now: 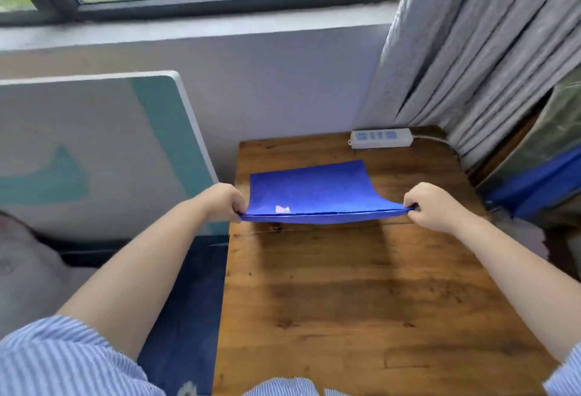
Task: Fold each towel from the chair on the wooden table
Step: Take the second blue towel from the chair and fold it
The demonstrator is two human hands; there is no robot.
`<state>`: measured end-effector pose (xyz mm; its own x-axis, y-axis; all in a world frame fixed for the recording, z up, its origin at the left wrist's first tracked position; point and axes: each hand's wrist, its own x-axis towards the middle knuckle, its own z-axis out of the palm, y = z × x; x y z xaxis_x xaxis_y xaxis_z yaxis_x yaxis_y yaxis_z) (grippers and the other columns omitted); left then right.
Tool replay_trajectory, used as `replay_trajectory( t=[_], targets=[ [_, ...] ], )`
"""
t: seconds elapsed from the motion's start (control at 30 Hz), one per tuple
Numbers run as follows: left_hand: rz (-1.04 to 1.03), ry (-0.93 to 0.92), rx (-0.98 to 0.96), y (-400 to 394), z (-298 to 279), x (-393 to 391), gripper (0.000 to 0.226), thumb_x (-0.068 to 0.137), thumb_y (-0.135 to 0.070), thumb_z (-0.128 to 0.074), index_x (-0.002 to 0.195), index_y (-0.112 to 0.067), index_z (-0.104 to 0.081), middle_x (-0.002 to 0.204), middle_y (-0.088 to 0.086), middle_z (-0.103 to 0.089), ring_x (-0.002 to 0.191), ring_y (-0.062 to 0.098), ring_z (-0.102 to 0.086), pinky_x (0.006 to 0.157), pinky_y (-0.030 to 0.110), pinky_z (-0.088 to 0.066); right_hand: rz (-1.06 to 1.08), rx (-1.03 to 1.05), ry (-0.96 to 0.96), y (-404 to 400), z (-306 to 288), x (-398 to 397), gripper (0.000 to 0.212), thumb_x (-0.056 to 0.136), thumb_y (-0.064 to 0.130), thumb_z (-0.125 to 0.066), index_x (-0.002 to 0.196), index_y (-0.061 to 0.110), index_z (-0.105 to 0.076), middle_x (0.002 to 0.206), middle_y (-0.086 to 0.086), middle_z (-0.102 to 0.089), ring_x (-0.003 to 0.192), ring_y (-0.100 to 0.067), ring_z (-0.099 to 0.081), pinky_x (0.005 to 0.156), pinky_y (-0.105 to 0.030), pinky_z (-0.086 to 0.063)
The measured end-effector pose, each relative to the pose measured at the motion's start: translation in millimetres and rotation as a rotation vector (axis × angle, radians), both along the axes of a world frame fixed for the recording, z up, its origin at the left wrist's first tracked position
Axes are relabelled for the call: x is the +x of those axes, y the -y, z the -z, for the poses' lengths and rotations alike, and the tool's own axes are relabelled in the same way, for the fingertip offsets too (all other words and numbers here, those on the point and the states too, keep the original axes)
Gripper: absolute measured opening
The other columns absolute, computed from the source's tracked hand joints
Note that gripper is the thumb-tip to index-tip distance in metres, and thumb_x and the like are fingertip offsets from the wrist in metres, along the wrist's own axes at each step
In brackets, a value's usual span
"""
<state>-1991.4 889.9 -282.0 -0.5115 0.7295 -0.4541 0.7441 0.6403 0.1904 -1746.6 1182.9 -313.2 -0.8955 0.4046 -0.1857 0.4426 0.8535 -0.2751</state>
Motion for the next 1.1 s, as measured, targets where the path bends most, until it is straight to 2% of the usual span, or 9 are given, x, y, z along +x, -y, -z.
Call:
replay_trajectory(
  t=[0.23,0.33,0.43,0.53,0.67,0.9,0.97,1.03,1.1],
  targets=[
    [0.154,0.193,-0.429,20,80,75,0.026,0.084,-0.012,-0.062,0.109,-0.006,-0.064,0.117,0.008,-0.062,0.085,0.012,-0.044,0.052,0.011,-0.028,-0.135,-0.024,0.419,48,68,65,0.015,0.076,0.002,-0.046,0.072,0.005,-0.061,0.092,-0.014,-0.064,0.099,-0.026,-0.054,0.083,-0.036,-0.045],
    [0.23,0.215,-0.527,35,106,99,0.021,0.085,-0.013,-0.058,0.106,-0.009,-0.062,0.114,0.011,-0.06,0.086,0.016,-0.043,0.052,0.016,-0.029,-0.182,-0.04,0.511,64,91,85,0.025,0.079,0.004,-0.045,0.058,0.017,-0.041,0.082,-0.005,-0.052,0.105,-0.023,-0.05,0.082,-0.035,-0.044],
    [0.347,0.155,-0.571,49,129,121,0.011,0.086,-0.004,-0.048,0.089,-0.015,-0.051,0.091,0.009,-0.049,0.082,0.022,-0.041,0.05,0.023,-0.028,-0.287,0.093,0.521,85,107,104,0.007,0.079,0.008,-0.053,0.081,0.01,-0.059,0.096,-0.005,-0.057,0.107,-0.021,-0.05,0.076,-0.03,-0.044],
    [0.39,0.094,-0.593,62,154,140,0.021,0.087,-0.001,-0.042,0.101,-0.012,-0.052,0.098,0.009,-0.053,0.094,0.028,-0.052,0.069,0.032,-0.043,-0.398,0.259,0.506,104,122,113,0.026,0.042,0.006,-0.081,0.06,0.007,-0.062,0.068,-0.009,-0.062,0.069,-0.025,-0.062,0.049,-0.024,-0.046],
    [0.365,0.005,-0.553,79,183,157,0.031,0.091,-0.005,-0.041,0.12,-0.011,-0.046,0.121,0.009,-0.051,0.112,0.027,-0.049,0.078,0.032,-0.042,-0.404,0.299,0.416,113,145,122,0.044,0.007,0.002,-0.083,0.037,0.01,-0.052,0.042,-0.003,-0.051,0.04,-0.021,-0.054,0.033,-0.017,-0.035],
    [0.35,0.061,-0.578,79,200,163,0.036,0.089,-0.01,-0.047,0.125,-0.015,-0.045,0.125,0.006,-0.048,0.115,0.024,-0.045,0.083,0.029,-0.041,-0.411,0.328,0.658,116,140,114,0.03,0.049,0.012,-0.079,0.074,0.008,-0.063,0.08,-0.008,-0.061,0.075,-0.023,-0.061,0.057,-0.03,-0.045],
    [0.422,0.095,-0.679,68,198,158,0.035,0.088,-0.011,-0.047,0.123,-0.016,-0.048,0.124,0.005,-0.05,0.113,0.023,-0.049,0.078,0.028,-0.039,-0.397,0.242,0.8,115,139,102,0.024,0.077,0.012,-0.057,0.101,0.011,-0.058,0.107,-0.006,-0.056,0.099,-0.023,-0.056,0.073,-0.028,-0.038],
    [0.446,0.12,-0.765,53,194,150,0.03,0.088,-0.011,-0.045,0.117,-0.015,-0.053,0.117,0.004,-0.055,0.106,0.023,-0.055,0.071,0.027,-0.037,-0.375,0.163,0.927,111,137,77,0.027,0.083,0.01,-0.045,0.108,0.014,-0.056,0.114,-0.004,-0.054,0.106,-0.022,-0.055,0.073,-0.028,-0.032],
    [0.391,0.125,-0.73,31,189,138,0.03,0.088,-0.006,-0.041,0.114,-0.011,-0.056,0.104,0.005,-0.054,0.094,0.025,-0.056,0.066,0.025,-0.038,-0.331,0.133,0.827,103,135,47,0.024,0.085,0.008,-0.043,0.103,0.011,-0.057,0.11,-0.005,-0.056,0.105,-0.024,-0.055,0.069,-0.028,-0.034]
  ],
)
